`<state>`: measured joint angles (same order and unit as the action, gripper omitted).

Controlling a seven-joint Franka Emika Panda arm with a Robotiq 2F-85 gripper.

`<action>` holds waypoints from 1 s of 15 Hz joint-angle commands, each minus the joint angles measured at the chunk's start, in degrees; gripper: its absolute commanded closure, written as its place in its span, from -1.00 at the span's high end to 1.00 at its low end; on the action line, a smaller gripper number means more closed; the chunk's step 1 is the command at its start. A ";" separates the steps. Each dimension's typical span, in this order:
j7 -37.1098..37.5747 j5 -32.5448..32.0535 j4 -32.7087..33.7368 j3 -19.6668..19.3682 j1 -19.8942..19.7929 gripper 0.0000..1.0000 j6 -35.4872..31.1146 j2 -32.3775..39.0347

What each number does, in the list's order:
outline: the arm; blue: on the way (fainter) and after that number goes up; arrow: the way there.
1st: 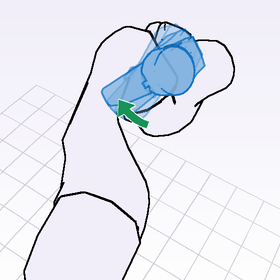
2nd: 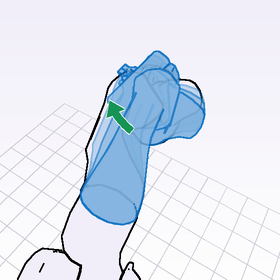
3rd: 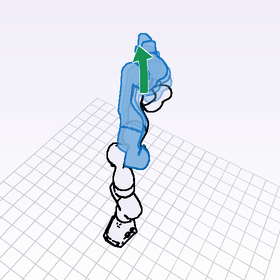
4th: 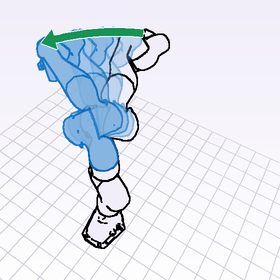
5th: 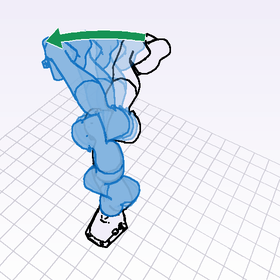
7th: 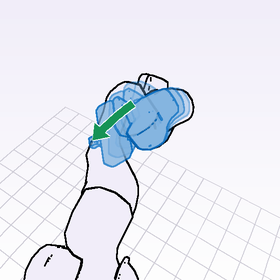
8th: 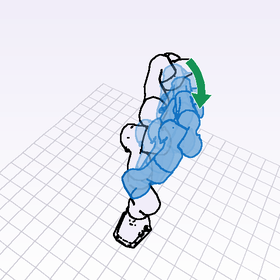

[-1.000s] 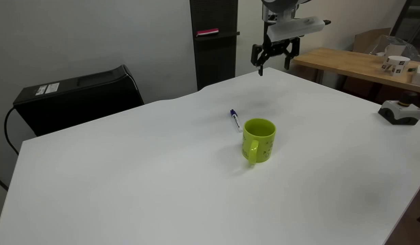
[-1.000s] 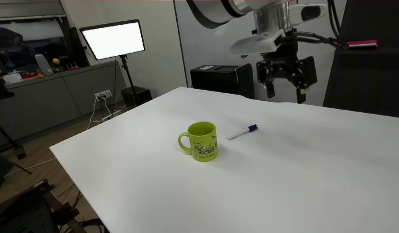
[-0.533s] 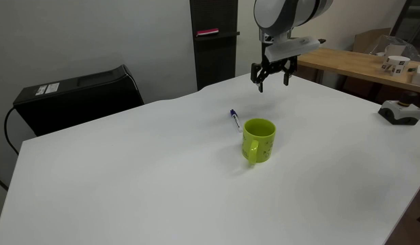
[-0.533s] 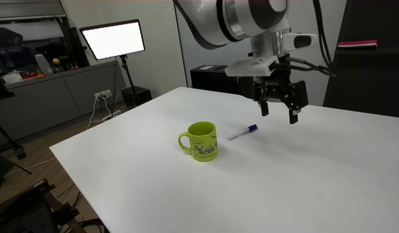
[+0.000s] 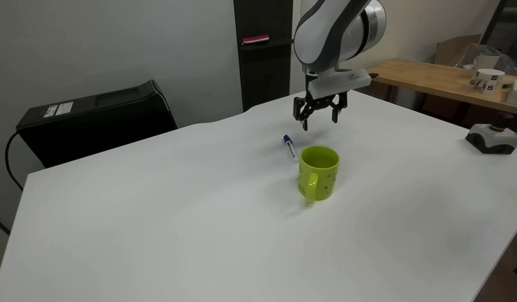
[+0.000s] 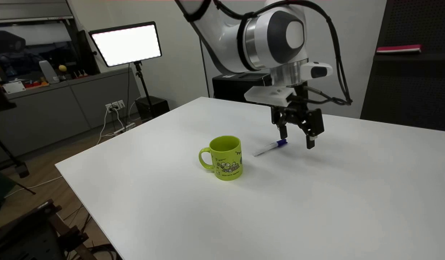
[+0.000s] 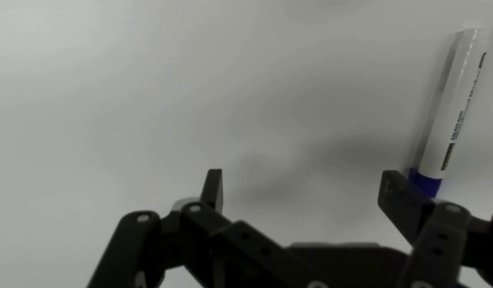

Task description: Put the blue marker inside the yellow mug

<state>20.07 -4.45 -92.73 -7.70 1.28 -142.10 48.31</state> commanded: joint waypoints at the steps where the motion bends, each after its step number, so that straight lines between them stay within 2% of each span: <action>1: -0.27 1.13 4.39 0.22 1.11 1.00 0.17 3.12; 14: 0.32 0.51 7.78 0.02 4.98 1.00 -0.35 7.88; 15: 0.35 0.48 7.84 -0.02 5.23 0.50 -0.47 8.08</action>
<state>20.05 -4.38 -87.35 -7.18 5.59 -142.90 54.75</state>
